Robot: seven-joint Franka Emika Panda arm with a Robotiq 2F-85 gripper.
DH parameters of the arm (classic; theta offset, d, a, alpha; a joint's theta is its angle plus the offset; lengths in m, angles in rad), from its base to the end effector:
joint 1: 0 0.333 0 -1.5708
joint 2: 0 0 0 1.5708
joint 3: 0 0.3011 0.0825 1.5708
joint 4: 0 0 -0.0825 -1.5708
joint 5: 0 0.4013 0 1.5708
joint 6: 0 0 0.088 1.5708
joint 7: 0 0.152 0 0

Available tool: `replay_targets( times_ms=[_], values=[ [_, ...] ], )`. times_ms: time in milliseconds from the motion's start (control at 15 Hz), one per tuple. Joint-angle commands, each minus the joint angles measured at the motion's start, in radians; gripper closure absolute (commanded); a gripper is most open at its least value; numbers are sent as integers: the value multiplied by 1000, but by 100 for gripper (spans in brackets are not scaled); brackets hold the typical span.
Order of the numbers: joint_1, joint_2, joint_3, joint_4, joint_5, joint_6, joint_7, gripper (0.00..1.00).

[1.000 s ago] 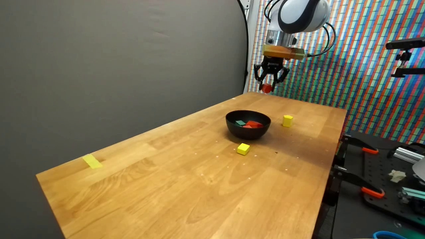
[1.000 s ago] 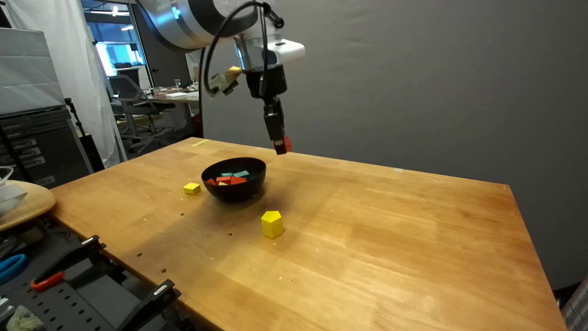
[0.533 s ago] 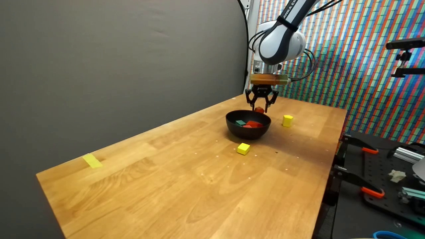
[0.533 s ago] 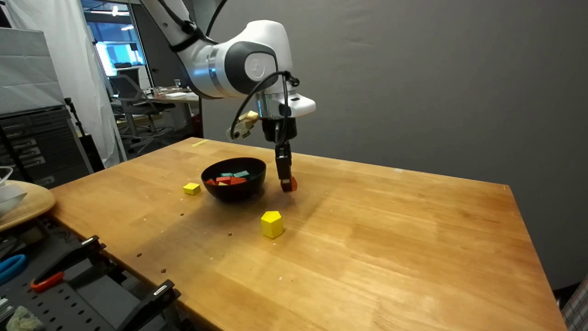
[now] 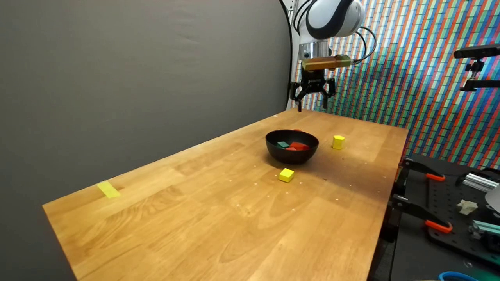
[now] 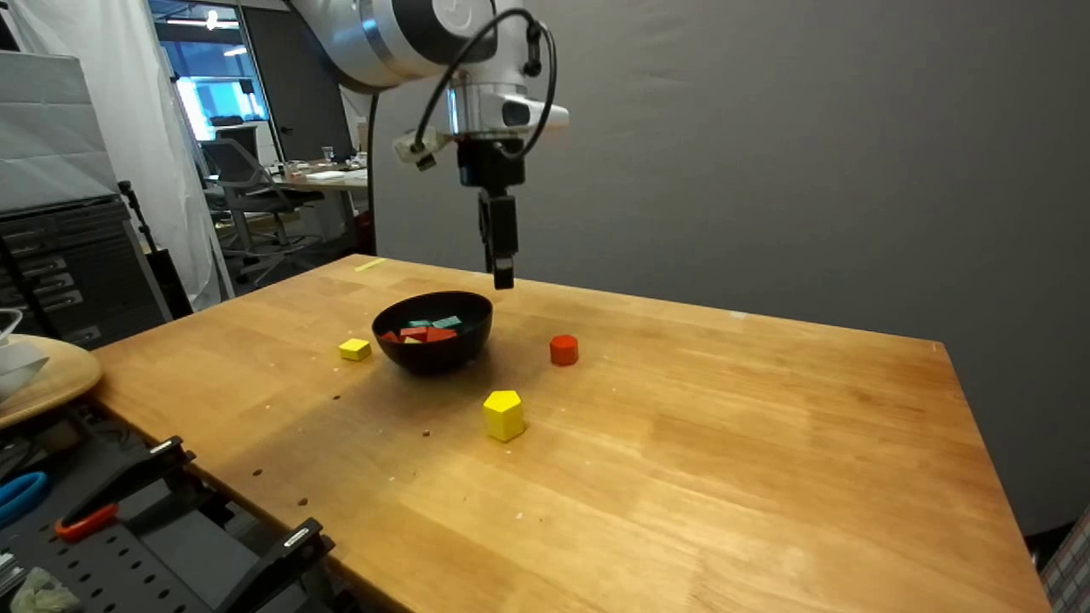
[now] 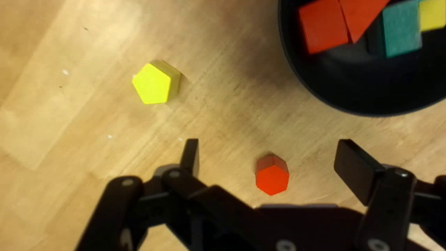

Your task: Remove all the blocks from the black bowl and place them on the table

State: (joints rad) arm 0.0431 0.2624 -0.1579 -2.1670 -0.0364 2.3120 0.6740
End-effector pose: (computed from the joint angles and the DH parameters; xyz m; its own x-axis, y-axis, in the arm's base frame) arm 0.5484 -0.0679 0.1932 0.7220 -0.6901 -0.0497 -0.6813 -0.7217 0.1224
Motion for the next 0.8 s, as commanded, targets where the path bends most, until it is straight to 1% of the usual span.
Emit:
replay_targets(
  times_ms=[0,133,200,267,400,467,533,667,733],
  values=[
    [-10,-242,30,-116,-54,-196,-143,0],
    [-14,-335,55,-141,-92,-303,-208,0],
    [-17,-360,69,-139,-98,-330,-252,0],
    [-31,-266,70,-94,-69,-285,-183,0],
    [-34,-331,87,-117,-75,-322,-222,0],
    [-32,-324,91,-123,-63,-300,-263,0],
    [-30,-306,90,-110,12,-300,-317,0],
    [-23,-266,108,-97,93,-279,-224,0],
    [-19,-250,119,-106,121,-226,-153,0]
  ],
)
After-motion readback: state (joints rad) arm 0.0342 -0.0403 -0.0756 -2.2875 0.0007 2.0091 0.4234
